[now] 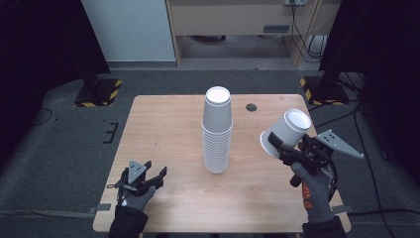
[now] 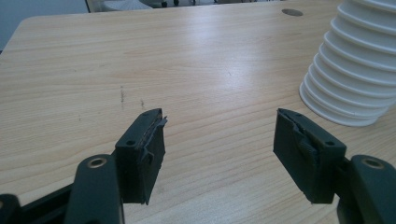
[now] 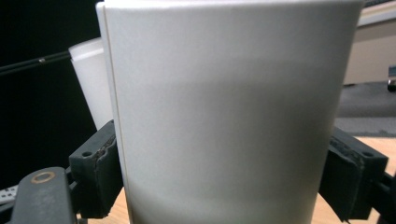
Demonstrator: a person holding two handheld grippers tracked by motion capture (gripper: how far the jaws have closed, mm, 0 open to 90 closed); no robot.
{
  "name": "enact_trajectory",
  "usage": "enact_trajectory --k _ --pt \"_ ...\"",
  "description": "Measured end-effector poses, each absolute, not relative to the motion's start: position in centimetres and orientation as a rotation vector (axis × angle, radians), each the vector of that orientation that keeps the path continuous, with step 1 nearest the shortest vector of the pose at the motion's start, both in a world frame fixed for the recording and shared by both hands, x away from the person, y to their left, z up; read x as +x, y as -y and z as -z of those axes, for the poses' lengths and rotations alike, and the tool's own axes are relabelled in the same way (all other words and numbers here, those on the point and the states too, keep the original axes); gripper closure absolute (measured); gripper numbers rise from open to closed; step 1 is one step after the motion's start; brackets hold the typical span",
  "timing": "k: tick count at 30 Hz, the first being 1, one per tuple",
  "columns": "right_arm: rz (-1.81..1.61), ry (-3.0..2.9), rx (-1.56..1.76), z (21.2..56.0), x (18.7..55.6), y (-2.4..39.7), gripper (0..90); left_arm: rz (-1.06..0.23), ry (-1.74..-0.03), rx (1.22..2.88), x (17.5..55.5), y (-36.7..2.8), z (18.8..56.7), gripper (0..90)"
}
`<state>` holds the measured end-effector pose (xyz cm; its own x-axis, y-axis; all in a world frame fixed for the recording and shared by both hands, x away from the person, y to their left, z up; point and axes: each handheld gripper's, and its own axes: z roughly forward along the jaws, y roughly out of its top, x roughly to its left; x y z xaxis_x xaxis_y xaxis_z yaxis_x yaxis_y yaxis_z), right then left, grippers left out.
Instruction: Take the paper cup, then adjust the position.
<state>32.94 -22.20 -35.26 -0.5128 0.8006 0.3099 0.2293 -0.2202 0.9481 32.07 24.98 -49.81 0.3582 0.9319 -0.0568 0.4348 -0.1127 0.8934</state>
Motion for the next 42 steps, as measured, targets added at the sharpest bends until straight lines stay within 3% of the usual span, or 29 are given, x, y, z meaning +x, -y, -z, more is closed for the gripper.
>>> enact_trajectory --k 20,42 --pt "-1.851 -1.585 1.402 40.5 32.3 25.1 15.3 -0.673 -1.16 1.71 31.9 -24.2 49.4 30.1" --pt "-1.973 -1.538 1.545 43.0 32.4 25.2 15.3 -0.633 -1.063 1.701 31.3 -22.1 48.5 28.7"
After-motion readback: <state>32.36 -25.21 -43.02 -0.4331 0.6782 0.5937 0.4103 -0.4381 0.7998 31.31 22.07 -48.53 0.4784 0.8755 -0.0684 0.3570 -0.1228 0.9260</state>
